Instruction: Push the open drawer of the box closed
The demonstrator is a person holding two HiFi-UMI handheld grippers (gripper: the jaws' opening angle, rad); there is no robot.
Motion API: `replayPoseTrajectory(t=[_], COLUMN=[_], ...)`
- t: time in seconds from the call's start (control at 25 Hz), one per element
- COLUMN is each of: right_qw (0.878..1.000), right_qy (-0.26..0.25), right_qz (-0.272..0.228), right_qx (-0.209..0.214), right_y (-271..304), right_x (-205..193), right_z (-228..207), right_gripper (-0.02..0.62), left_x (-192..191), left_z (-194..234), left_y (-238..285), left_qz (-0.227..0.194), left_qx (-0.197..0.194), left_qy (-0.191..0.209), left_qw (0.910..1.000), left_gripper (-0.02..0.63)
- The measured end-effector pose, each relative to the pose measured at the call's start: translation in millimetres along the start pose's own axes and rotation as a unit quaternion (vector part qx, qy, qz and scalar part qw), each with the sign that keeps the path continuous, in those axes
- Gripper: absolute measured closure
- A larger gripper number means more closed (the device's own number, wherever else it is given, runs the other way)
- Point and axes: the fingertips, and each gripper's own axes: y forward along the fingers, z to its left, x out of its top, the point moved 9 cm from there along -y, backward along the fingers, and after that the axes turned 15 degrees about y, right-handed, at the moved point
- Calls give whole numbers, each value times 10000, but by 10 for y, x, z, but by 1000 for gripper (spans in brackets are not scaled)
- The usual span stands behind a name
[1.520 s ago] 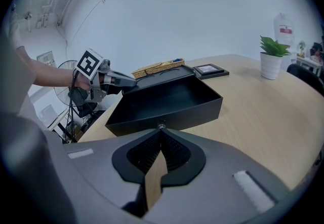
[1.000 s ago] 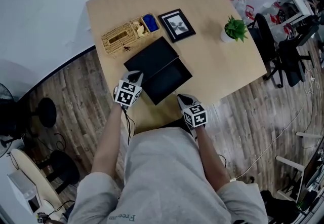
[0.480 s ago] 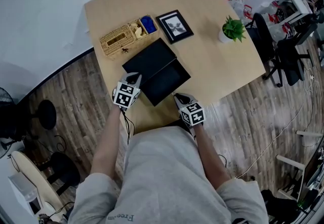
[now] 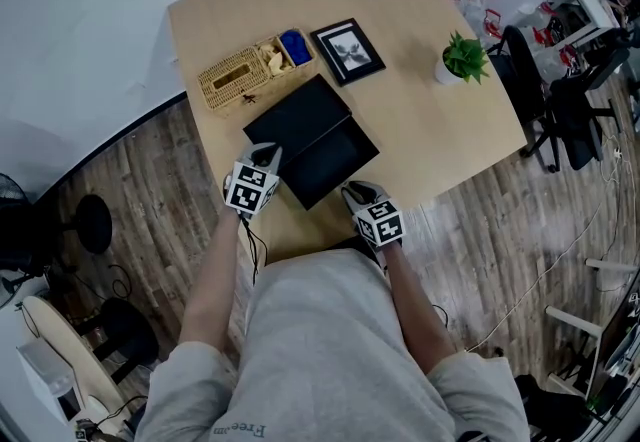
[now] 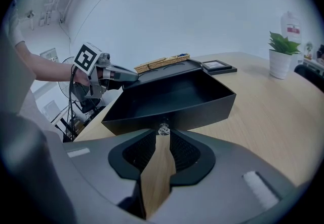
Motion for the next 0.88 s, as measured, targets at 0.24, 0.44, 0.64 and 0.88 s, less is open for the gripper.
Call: replayPoseTrajectory(t=[0.24,0.44,0.64,0.88], right_qw=[9999,9997,9995,9995], right_qy=[-82,-167,-163,-169], right_qz=[94,153,212,214], right_qx=[-30,-43,-158,-181], right_y=[48,102,124,116], right_x=[17,32,38,36], right_z=[-15,-5,-11,-5], right_gripper=[515,515,517,518], left_x=[3,1,-8,-20], left_z=[1,-2,5,1], left_y=[-4,-4,9,11], left_qz=[-26,-24,-58,-45], left_qx=[4,-1,10,14], left_qy=[20,18,43,58], left_qw=[10000,10000,10000,10000], left_gripper=[554,554,554,554])
